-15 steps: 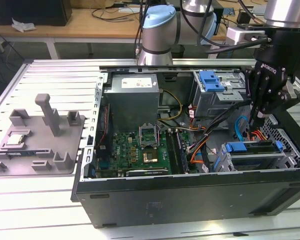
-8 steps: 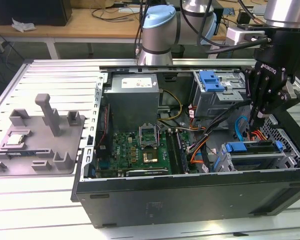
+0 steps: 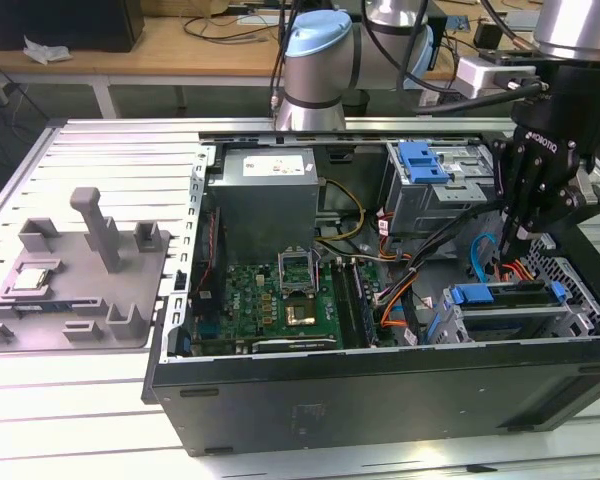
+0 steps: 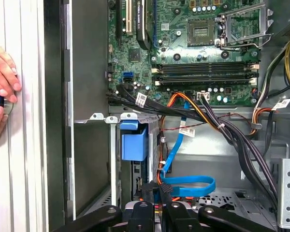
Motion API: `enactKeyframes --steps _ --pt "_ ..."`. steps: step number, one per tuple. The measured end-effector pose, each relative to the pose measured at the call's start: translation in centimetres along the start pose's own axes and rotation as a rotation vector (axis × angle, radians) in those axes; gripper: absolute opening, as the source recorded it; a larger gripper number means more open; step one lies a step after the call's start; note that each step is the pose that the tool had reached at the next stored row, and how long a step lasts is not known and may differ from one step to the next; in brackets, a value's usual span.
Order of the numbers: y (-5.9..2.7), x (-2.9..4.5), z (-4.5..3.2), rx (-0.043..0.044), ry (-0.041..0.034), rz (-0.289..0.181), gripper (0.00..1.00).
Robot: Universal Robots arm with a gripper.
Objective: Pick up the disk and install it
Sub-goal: 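Insert the second disk wire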
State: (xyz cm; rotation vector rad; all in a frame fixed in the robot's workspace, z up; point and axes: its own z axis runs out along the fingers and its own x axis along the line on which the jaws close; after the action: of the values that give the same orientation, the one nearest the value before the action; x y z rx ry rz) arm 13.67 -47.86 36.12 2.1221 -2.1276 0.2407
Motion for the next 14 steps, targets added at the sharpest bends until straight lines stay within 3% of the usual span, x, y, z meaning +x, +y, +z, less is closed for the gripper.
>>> enactKeyframes --steps 3,6,8,10,12,14 --pt "-0.01 0.33 -0.06 -0.0001 -0.0128 0.0 0.16" --pt "-0.04 0.97 -0.03 -0.0001 -0.0371 0.001 0.16" --pt "-0.05 1.22 -0.01 -0.0002 -0.0468 0.001 0.16" --pt "-0.08 1.69 0.04 -0.0002 -0.0677 0.001 0.16" --pt "-0.1 1.92 0.06 -0.0002 -0.0774 0.001 0.16" --pt "-0.16 2.65 0.16 -0.0003 -0.1041 0.002 0.16"
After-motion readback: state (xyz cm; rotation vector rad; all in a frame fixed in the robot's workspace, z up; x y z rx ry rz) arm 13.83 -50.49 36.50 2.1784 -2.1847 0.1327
